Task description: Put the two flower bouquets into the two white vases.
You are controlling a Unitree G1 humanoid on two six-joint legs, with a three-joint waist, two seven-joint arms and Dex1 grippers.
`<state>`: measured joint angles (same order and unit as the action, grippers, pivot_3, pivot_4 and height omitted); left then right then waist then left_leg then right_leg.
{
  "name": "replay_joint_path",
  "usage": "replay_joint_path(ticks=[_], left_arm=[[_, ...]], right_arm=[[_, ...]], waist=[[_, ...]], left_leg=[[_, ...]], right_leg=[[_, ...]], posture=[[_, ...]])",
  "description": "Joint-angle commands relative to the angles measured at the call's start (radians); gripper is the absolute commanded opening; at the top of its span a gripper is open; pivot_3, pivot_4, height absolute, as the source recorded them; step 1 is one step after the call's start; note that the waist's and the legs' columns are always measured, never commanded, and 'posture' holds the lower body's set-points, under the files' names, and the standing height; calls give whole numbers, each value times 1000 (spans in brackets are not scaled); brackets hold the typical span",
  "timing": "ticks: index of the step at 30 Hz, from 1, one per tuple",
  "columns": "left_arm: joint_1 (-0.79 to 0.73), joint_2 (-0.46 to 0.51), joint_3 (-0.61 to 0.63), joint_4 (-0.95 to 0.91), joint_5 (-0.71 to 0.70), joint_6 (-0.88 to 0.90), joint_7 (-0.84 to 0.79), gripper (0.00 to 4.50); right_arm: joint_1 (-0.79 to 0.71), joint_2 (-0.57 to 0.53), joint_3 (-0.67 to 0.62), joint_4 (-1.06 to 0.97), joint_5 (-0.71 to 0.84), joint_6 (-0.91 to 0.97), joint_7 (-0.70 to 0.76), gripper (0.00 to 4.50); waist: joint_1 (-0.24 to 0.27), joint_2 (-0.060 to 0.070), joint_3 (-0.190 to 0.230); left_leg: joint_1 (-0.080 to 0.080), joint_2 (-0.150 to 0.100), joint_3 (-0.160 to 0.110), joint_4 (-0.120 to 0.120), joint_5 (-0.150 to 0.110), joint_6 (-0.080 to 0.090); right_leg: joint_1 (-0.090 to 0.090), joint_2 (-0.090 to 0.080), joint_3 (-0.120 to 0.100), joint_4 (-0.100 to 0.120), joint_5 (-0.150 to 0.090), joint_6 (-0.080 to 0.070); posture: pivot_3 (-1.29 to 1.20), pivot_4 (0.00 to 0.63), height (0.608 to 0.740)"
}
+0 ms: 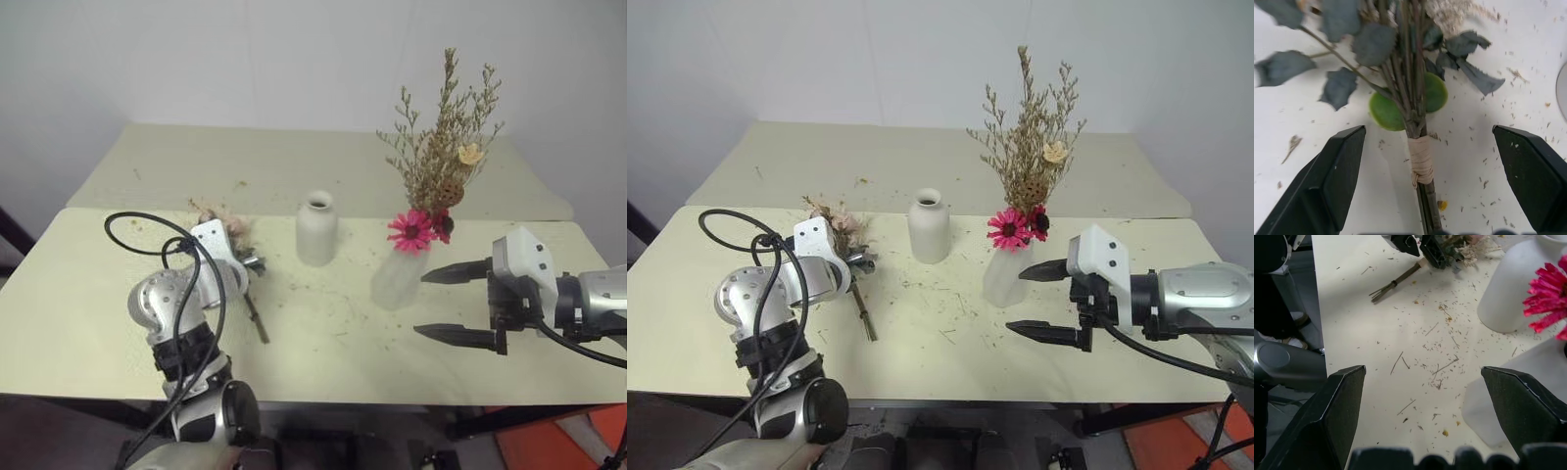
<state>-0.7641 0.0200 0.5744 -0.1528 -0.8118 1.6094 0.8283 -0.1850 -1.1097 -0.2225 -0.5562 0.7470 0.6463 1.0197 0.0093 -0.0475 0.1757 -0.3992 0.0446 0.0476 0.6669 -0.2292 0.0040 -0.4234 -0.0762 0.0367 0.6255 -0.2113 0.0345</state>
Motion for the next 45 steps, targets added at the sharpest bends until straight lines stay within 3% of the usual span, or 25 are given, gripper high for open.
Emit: replay_joint_path(ticks=[1,7,12,13,16,20,23,27,30,38,42,45], left_arm=[[-12,68,-18,88,-217,5,87,3704],[-22,124,3,226,-430,5,263,1785],[-46,155,-6,245,-368,5,311,206],[-45,178,-42,219,-356,5,289,103],[-53,210,-71,157,-314,-4,218,104],[-27,307,-151,-32,-170,-310,-61,104],[-70,371,-182,10,-79,-427,-197,104],[-66,462,-218,81,16,-764,-649,104],[-110,453,-183,212,-2,-969,-973,104],[-383,443,-199,800,21,-1268,-1731,104],[-511,428,-213,1064,74,-1344,-1985,104],[-574,404,-203,1205,111,-1407,-2087,104]], right_arm=[[13,9,-44,-40,-4,4,-26,4500],[16,17,-44,-46,-7,5,-56,4500],[27,17,-32,-52,-23,0,-63,4500],[35,15,-32,-55,-29,-3,-60,4500],[49,13,-41,-58,-28,0,-55,4500],[75,30,-87,-61,33,42,-65,4500],[95,63,-133,-74,114,92,-102,4500],[138,122,-207,-133,222,192,-255,4500],[199,174,-227,-250,267,213,-377,4500],[328,359,-123,-483,67,72,-600,4500],[391,358,-57,-491,-12,-58,-652,4500],[438,367,-13,-491,-66,-151,-688,4500]], waist=[[0,0,0],[2,0,0],[3,0,0],[3,0,0],[-1,0,0],[1,0,0],[2,0,0],[5,0,0],[7,1,0],[2,0,0],[-1,0,0],[-2,0,0]], left_leg=[[0,0,0,0,0,0],[1,0,0,0,0,0],[1,-1,0,0,0,0],[1,-1,0,0,0,-1],[1,-1,0,0,0,-1],[0,-1,0,0,1,-3],[0,-1,0,0,1,-4],[0,-1,0,0,1,-4],[-2,0,1,0,1,-3],[-5,-1,-1,3,1,-2],[-5,0,-1,3,0,-1],[-6,0,-1,3,0,-1]], right_leg=[[0,0,0,0,0,0],[1,-1,0,1,0,0],[2,-1,-1,0,0,0],[2,-1,-1,0,0,0],[1,-1,-1,1,0,0],[0,0,-1,0,0,-1],[0,-1,-1,0,0,-1],[1,-1,-2,-1,0,-2],[0,-1,-3,-2,0,-2],[0,-1,-5,-2,0,-1],[0,0,-5,-3,0,0],[0,0,-5,-3,0,0]], posture=[[0,150,740],[0,150,740],[0,150,740],[0,150,740],[0,150,740],[0,150,740],[0,150,740],[0,150,740],[0,150,740],[0,150,740],[0,150,740],[0,150,740]])
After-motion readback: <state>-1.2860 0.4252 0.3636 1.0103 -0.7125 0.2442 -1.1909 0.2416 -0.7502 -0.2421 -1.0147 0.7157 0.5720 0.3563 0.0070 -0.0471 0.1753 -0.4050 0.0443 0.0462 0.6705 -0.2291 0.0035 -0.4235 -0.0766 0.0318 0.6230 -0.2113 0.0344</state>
